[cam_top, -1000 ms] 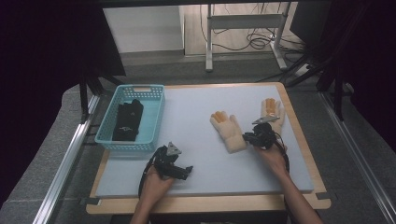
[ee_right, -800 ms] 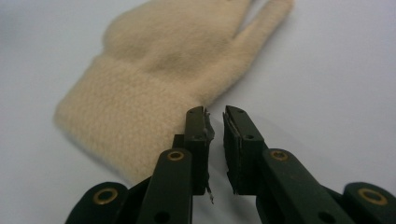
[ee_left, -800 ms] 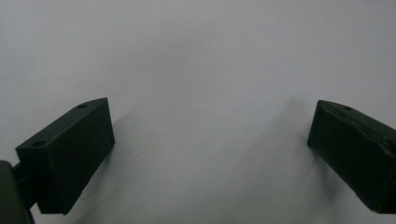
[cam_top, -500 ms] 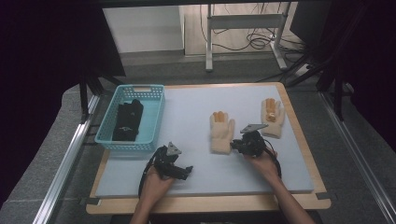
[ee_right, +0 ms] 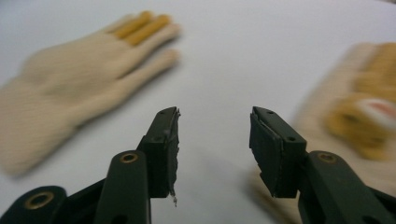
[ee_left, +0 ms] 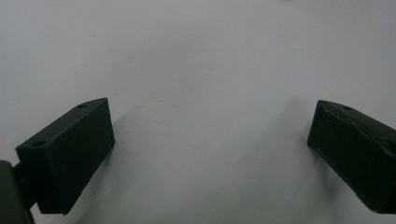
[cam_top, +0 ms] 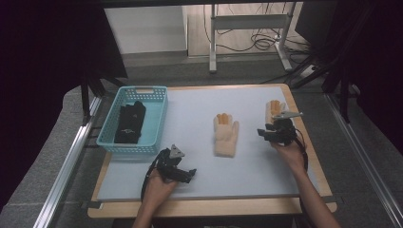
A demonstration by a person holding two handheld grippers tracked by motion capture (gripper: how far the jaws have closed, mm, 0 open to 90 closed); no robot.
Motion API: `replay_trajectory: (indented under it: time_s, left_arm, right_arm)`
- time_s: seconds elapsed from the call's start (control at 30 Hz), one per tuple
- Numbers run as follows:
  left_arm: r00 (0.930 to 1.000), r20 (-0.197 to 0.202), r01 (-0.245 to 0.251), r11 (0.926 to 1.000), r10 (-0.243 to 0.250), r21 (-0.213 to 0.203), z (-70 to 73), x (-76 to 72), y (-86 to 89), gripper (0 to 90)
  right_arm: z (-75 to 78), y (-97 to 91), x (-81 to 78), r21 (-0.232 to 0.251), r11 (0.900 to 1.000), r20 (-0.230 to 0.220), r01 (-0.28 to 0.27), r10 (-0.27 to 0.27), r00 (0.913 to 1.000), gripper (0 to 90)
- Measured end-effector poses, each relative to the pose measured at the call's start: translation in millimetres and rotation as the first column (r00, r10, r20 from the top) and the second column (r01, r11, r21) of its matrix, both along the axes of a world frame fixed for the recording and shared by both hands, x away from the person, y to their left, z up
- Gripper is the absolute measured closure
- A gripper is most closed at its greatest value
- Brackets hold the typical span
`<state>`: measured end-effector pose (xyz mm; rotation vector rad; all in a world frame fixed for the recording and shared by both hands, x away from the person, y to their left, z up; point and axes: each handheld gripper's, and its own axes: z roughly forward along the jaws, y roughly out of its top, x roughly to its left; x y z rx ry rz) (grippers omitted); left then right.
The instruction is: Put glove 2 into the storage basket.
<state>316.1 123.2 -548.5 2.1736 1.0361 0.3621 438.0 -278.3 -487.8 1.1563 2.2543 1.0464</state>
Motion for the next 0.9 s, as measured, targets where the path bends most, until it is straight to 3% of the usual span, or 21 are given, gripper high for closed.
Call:
replay_trajectory:
  time_s: [0.23, 0.4, 0.53, 0.9]
  left_arm:
    - [1.0000, 0.000, 0.000, 1.0000, 0.000, -0.001, 0.0, 0.0, 0.1, 0.9]
    - [1.0000, 0.001, -0.003, 1.0000, 0.003, -0.004, -0.1, 0.0, -0.2, 0.9]
    - [1.0000, 0.000, 0.000, 1.0000, 0.000, -0.001, 0.0, 0.1, 0.1, 0.9]
    - [1.0000, -0.001, 0.000, 1.0000, 0.000, 0.001, 0.1, 0.0, 0.1, 1.0]
  right_arm:
    - [2.4, -31.7, 21.0, -0.056, 0.9938, 0.038, 0.096, -0.094, 0.9948, 56.4]
    - [-0.2, -44.5, 36.5, -0.081, 0.9875, 0.026, 0.135, -0.133, 0.9907, 57.6]
    - [-7.7, -50.6, 48.6, -0.061, 0.9875, 0.003, 0.146, -0.146, 0.9893, 51.7]
    - [-25.9, -45.3, 66.4, -0.075, 0.9878, 0.013, 0.136, -0.136, 0.9907, 36.6]
